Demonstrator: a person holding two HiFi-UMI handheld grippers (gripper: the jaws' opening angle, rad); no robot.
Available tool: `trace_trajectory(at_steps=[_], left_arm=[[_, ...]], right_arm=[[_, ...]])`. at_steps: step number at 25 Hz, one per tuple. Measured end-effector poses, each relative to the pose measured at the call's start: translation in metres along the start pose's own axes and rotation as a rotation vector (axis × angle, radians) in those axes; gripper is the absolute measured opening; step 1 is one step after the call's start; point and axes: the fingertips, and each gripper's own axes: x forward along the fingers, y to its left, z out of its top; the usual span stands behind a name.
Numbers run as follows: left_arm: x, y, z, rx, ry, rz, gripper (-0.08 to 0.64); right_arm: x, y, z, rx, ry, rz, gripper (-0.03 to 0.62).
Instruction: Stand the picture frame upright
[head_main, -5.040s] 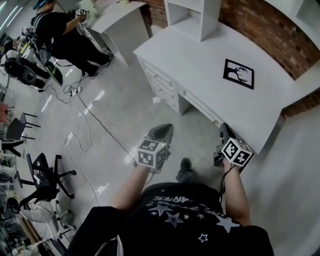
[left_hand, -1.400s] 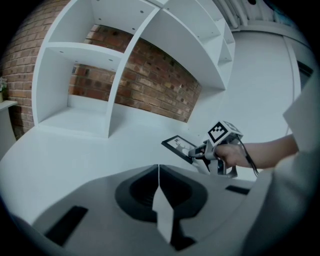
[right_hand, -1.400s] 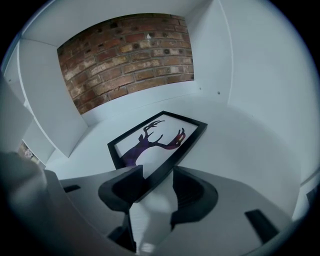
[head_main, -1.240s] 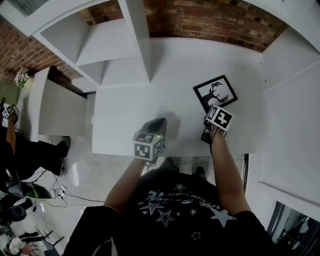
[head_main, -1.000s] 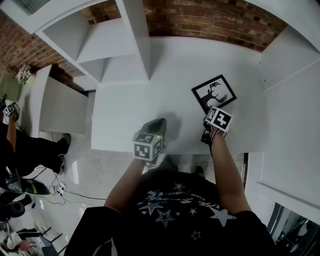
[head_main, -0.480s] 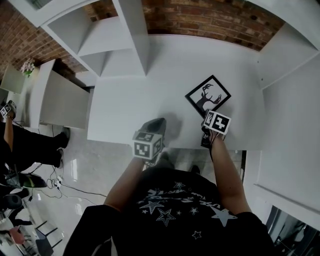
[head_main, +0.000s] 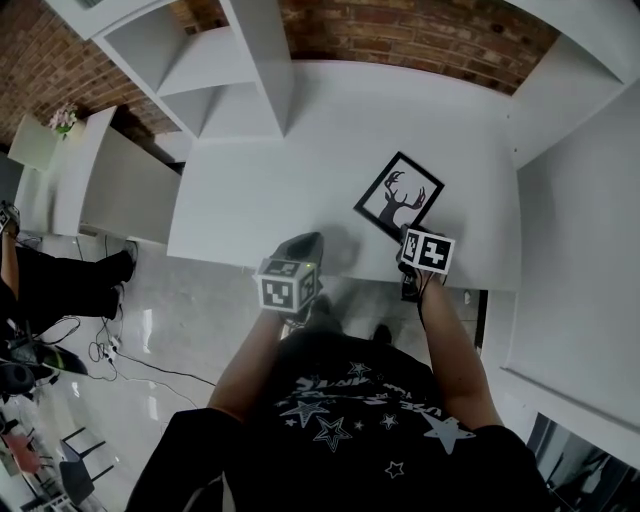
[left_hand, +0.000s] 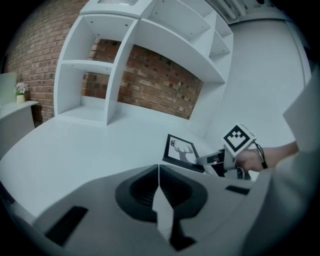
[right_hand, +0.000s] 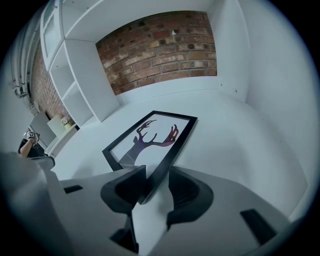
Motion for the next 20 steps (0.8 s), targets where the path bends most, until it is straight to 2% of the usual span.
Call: trace_trajectory(at_steps=[5,20], left_arm=[[-0.01,-0.01,-0.009,-0.017,-0.01,0.052,0.02],[-0.022,-0.06,-0.054,-0.064,0.023,0.09,0.02]], right_arm=[[-0.011,-0.006,-0.013,-0.06,0.028,0.037,0.147],[-0.046,-0.015,-0.059,-0.19,0.087,0.174,0.132]])
